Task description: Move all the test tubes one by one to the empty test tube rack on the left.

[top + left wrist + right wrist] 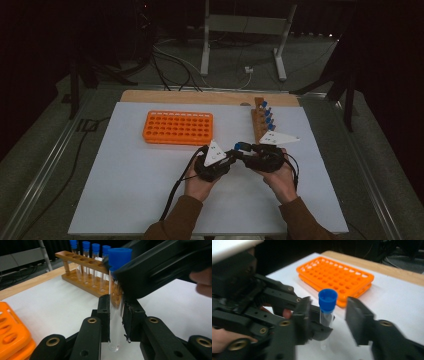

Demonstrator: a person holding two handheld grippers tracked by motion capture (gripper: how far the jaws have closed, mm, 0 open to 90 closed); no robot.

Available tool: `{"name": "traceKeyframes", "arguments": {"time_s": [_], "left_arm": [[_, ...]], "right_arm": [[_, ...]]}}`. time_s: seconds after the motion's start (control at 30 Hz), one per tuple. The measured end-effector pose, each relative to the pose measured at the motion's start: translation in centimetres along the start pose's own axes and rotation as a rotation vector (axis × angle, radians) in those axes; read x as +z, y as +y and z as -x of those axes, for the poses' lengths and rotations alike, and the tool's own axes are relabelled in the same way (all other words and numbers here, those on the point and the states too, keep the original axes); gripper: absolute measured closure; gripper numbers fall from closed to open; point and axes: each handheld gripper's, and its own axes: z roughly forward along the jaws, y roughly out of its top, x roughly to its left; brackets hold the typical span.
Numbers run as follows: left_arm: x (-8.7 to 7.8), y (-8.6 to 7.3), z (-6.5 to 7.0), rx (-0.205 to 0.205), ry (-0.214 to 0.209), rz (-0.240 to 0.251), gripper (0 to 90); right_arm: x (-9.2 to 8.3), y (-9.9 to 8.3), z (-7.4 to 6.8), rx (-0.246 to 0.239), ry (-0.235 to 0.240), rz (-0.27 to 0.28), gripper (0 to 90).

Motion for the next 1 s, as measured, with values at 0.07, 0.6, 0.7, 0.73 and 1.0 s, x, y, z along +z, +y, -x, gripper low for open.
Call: {"name": "traceKeyframes", "arguments": {"time_s": [0.07, 0.6, 0.7, 0.73, 1.0], "left_arm": [[-0.1, 0.0, -0.3, -0.007, 0.011, -0.001, 78.1], [-1.7, 0.5, -3.9, -0.076, 0.091, 0.073, 78.1], [-1.8, 0.7, -4.6, -0.078, 0.109, 0.082, 78.1], [-1.8, 0.8, -4.8, -0.078, 0.115, 0.085, 78.1], [-1.2, 1.1, -6.8, -0.091, 0.178, 0.090, 78.0]], "right_arm": [[-0.2, 0.1, 0.1, 0.004, -0.001, 0.010, 48.6], [-2.0, 0.4, 1.1, 0.000, -0.137, 0.087, 3.4], [-2.3, 0.6, 1.1, -0.025, -0.156, 0.089, 1.5], [-2.3, 0.6, 1.1, -0.025, -0.156, 0.089, 1.5], [-4.0, -0.6, 1.6, -0.023, -0.210, 0.093, 0.0]]}}
